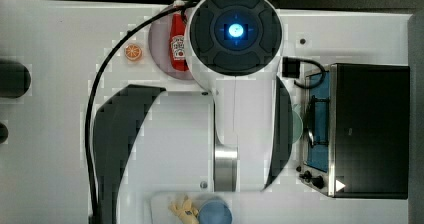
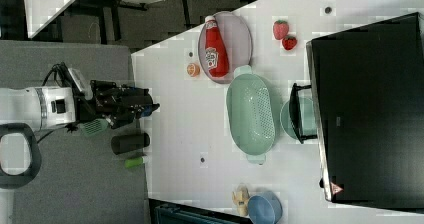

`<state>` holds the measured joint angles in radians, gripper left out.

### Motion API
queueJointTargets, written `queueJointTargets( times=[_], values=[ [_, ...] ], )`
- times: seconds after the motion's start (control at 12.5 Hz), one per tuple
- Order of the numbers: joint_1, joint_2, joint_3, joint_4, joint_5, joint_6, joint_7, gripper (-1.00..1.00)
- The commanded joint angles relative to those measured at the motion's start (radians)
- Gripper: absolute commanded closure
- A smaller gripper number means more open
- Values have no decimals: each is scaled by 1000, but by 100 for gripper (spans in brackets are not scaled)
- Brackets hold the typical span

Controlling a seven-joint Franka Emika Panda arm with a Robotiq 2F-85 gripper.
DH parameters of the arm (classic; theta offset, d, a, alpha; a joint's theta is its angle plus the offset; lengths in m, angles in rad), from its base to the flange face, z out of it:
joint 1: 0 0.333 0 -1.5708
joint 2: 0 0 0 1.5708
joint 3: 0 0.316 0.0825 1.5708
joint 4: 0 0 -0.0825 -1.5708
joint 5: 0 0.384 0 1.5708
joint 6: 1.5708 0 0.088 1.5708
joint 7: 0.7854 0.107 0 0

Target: Drag strainer right to left.

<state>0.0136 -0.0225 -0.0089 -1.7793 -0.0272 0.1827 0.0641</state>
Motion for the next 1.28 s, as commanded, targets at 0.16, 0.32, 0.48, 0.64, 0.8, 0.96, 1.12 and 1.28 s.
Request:
queueJointTargets(
  times=[0.16, 0.32, 0.48, 0.64, 0.8, 0.96, 1.12, 1.28],
  values=[
    [-33, -294, -24, -70, 17, -203, 168, -82],
    [-32, -293, -23, -101, 17, -202, 169, -100],
    [-32, -283, -23, -171, 17, -182, 187, -100],
    [-32, -259, -23, -262, 17, -94, 238, -100],
    [-32, -220, -22, -364, 17, 45, 320, -100],
    [-32, -165, -18, -463, 16, 205, 395, -100],
    [-32, -99, -13, -547, 17, 370, 463, -100],
    [-31, -18, -6, -606, 17, 518, 531, -100]
  ],
)
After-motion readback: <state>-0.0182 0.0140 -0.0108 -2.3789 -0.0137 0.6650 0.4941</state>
